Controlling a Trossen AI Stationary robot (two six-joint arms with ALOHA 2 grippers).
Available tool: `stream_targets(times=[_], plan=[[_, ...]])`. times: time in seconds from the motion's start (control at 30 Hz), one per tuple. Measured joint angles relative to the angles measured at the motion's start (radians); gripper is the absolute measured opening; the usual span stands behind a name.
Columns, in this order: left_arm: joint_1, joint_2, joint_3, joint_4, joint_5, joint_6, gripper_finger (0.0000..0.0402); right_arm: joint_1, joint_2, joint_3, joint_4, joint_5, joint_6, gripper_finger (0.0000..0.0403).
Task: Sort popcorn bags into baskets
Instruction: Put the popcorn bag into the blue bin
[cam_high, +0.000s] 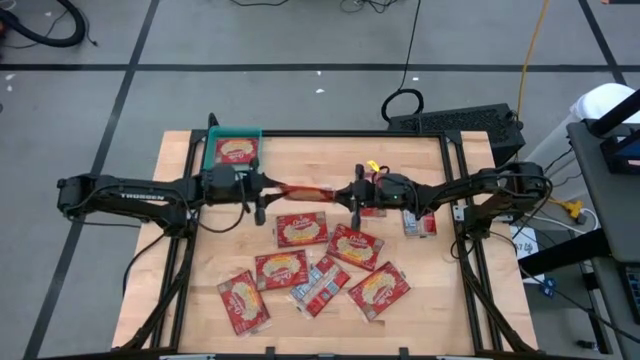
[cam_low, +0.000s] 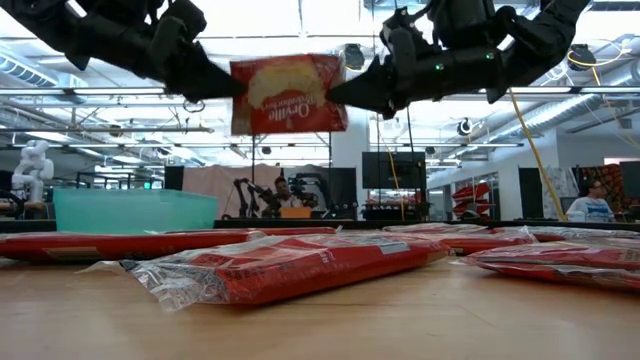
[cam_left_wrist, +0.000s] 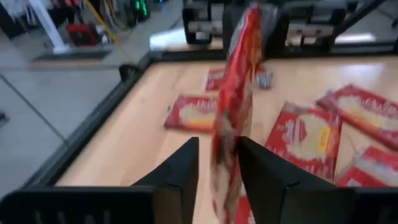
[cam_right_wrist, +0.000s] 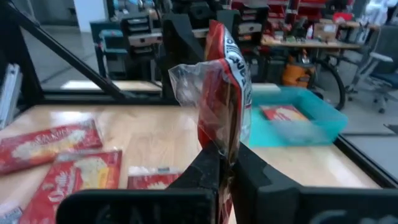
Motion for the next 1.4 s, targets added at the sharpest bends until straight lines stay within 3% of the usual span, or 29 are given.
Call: stream_targets(times=[0.27,0.47,0.63,0.8,1.0,1.4], plan=[[-0.002,-0.002,0.0,0.033,0.047,-0.025,0.0017,0.0,0.002,0.0,0.029,-0.003,-0.005,0.0006],[0.0,-0.066,0.029,-0.052,0.117,-0.047,0.0023,0.0,0.001,0.001,0.047,-0.004,-0.058,0.0048],[0.039,-0.183,0.072,-0.268,0.101,-0.033,0.0013,-0.012,0.001,0.001,0.021,0.072,-0.079,0.01],[0.084,-0.297,0.157,-0.588,-0.023,-0.059,0.0017,-0.035,0.001,0.001,-0.036,0.077,-0.114,0.0128],[0.155,-0.382,0.256,-0.858,-0.111,-0.079,0.002,-0.051,0.001,0.001,-0.099,0.075,-0.162,0.013],[0.382,-0.447,0.339,-1.208,-0.121,-0.199,0.0021,-0.058,0.001,-0.035,-0.111,0.075,-0.213,0.0126]])
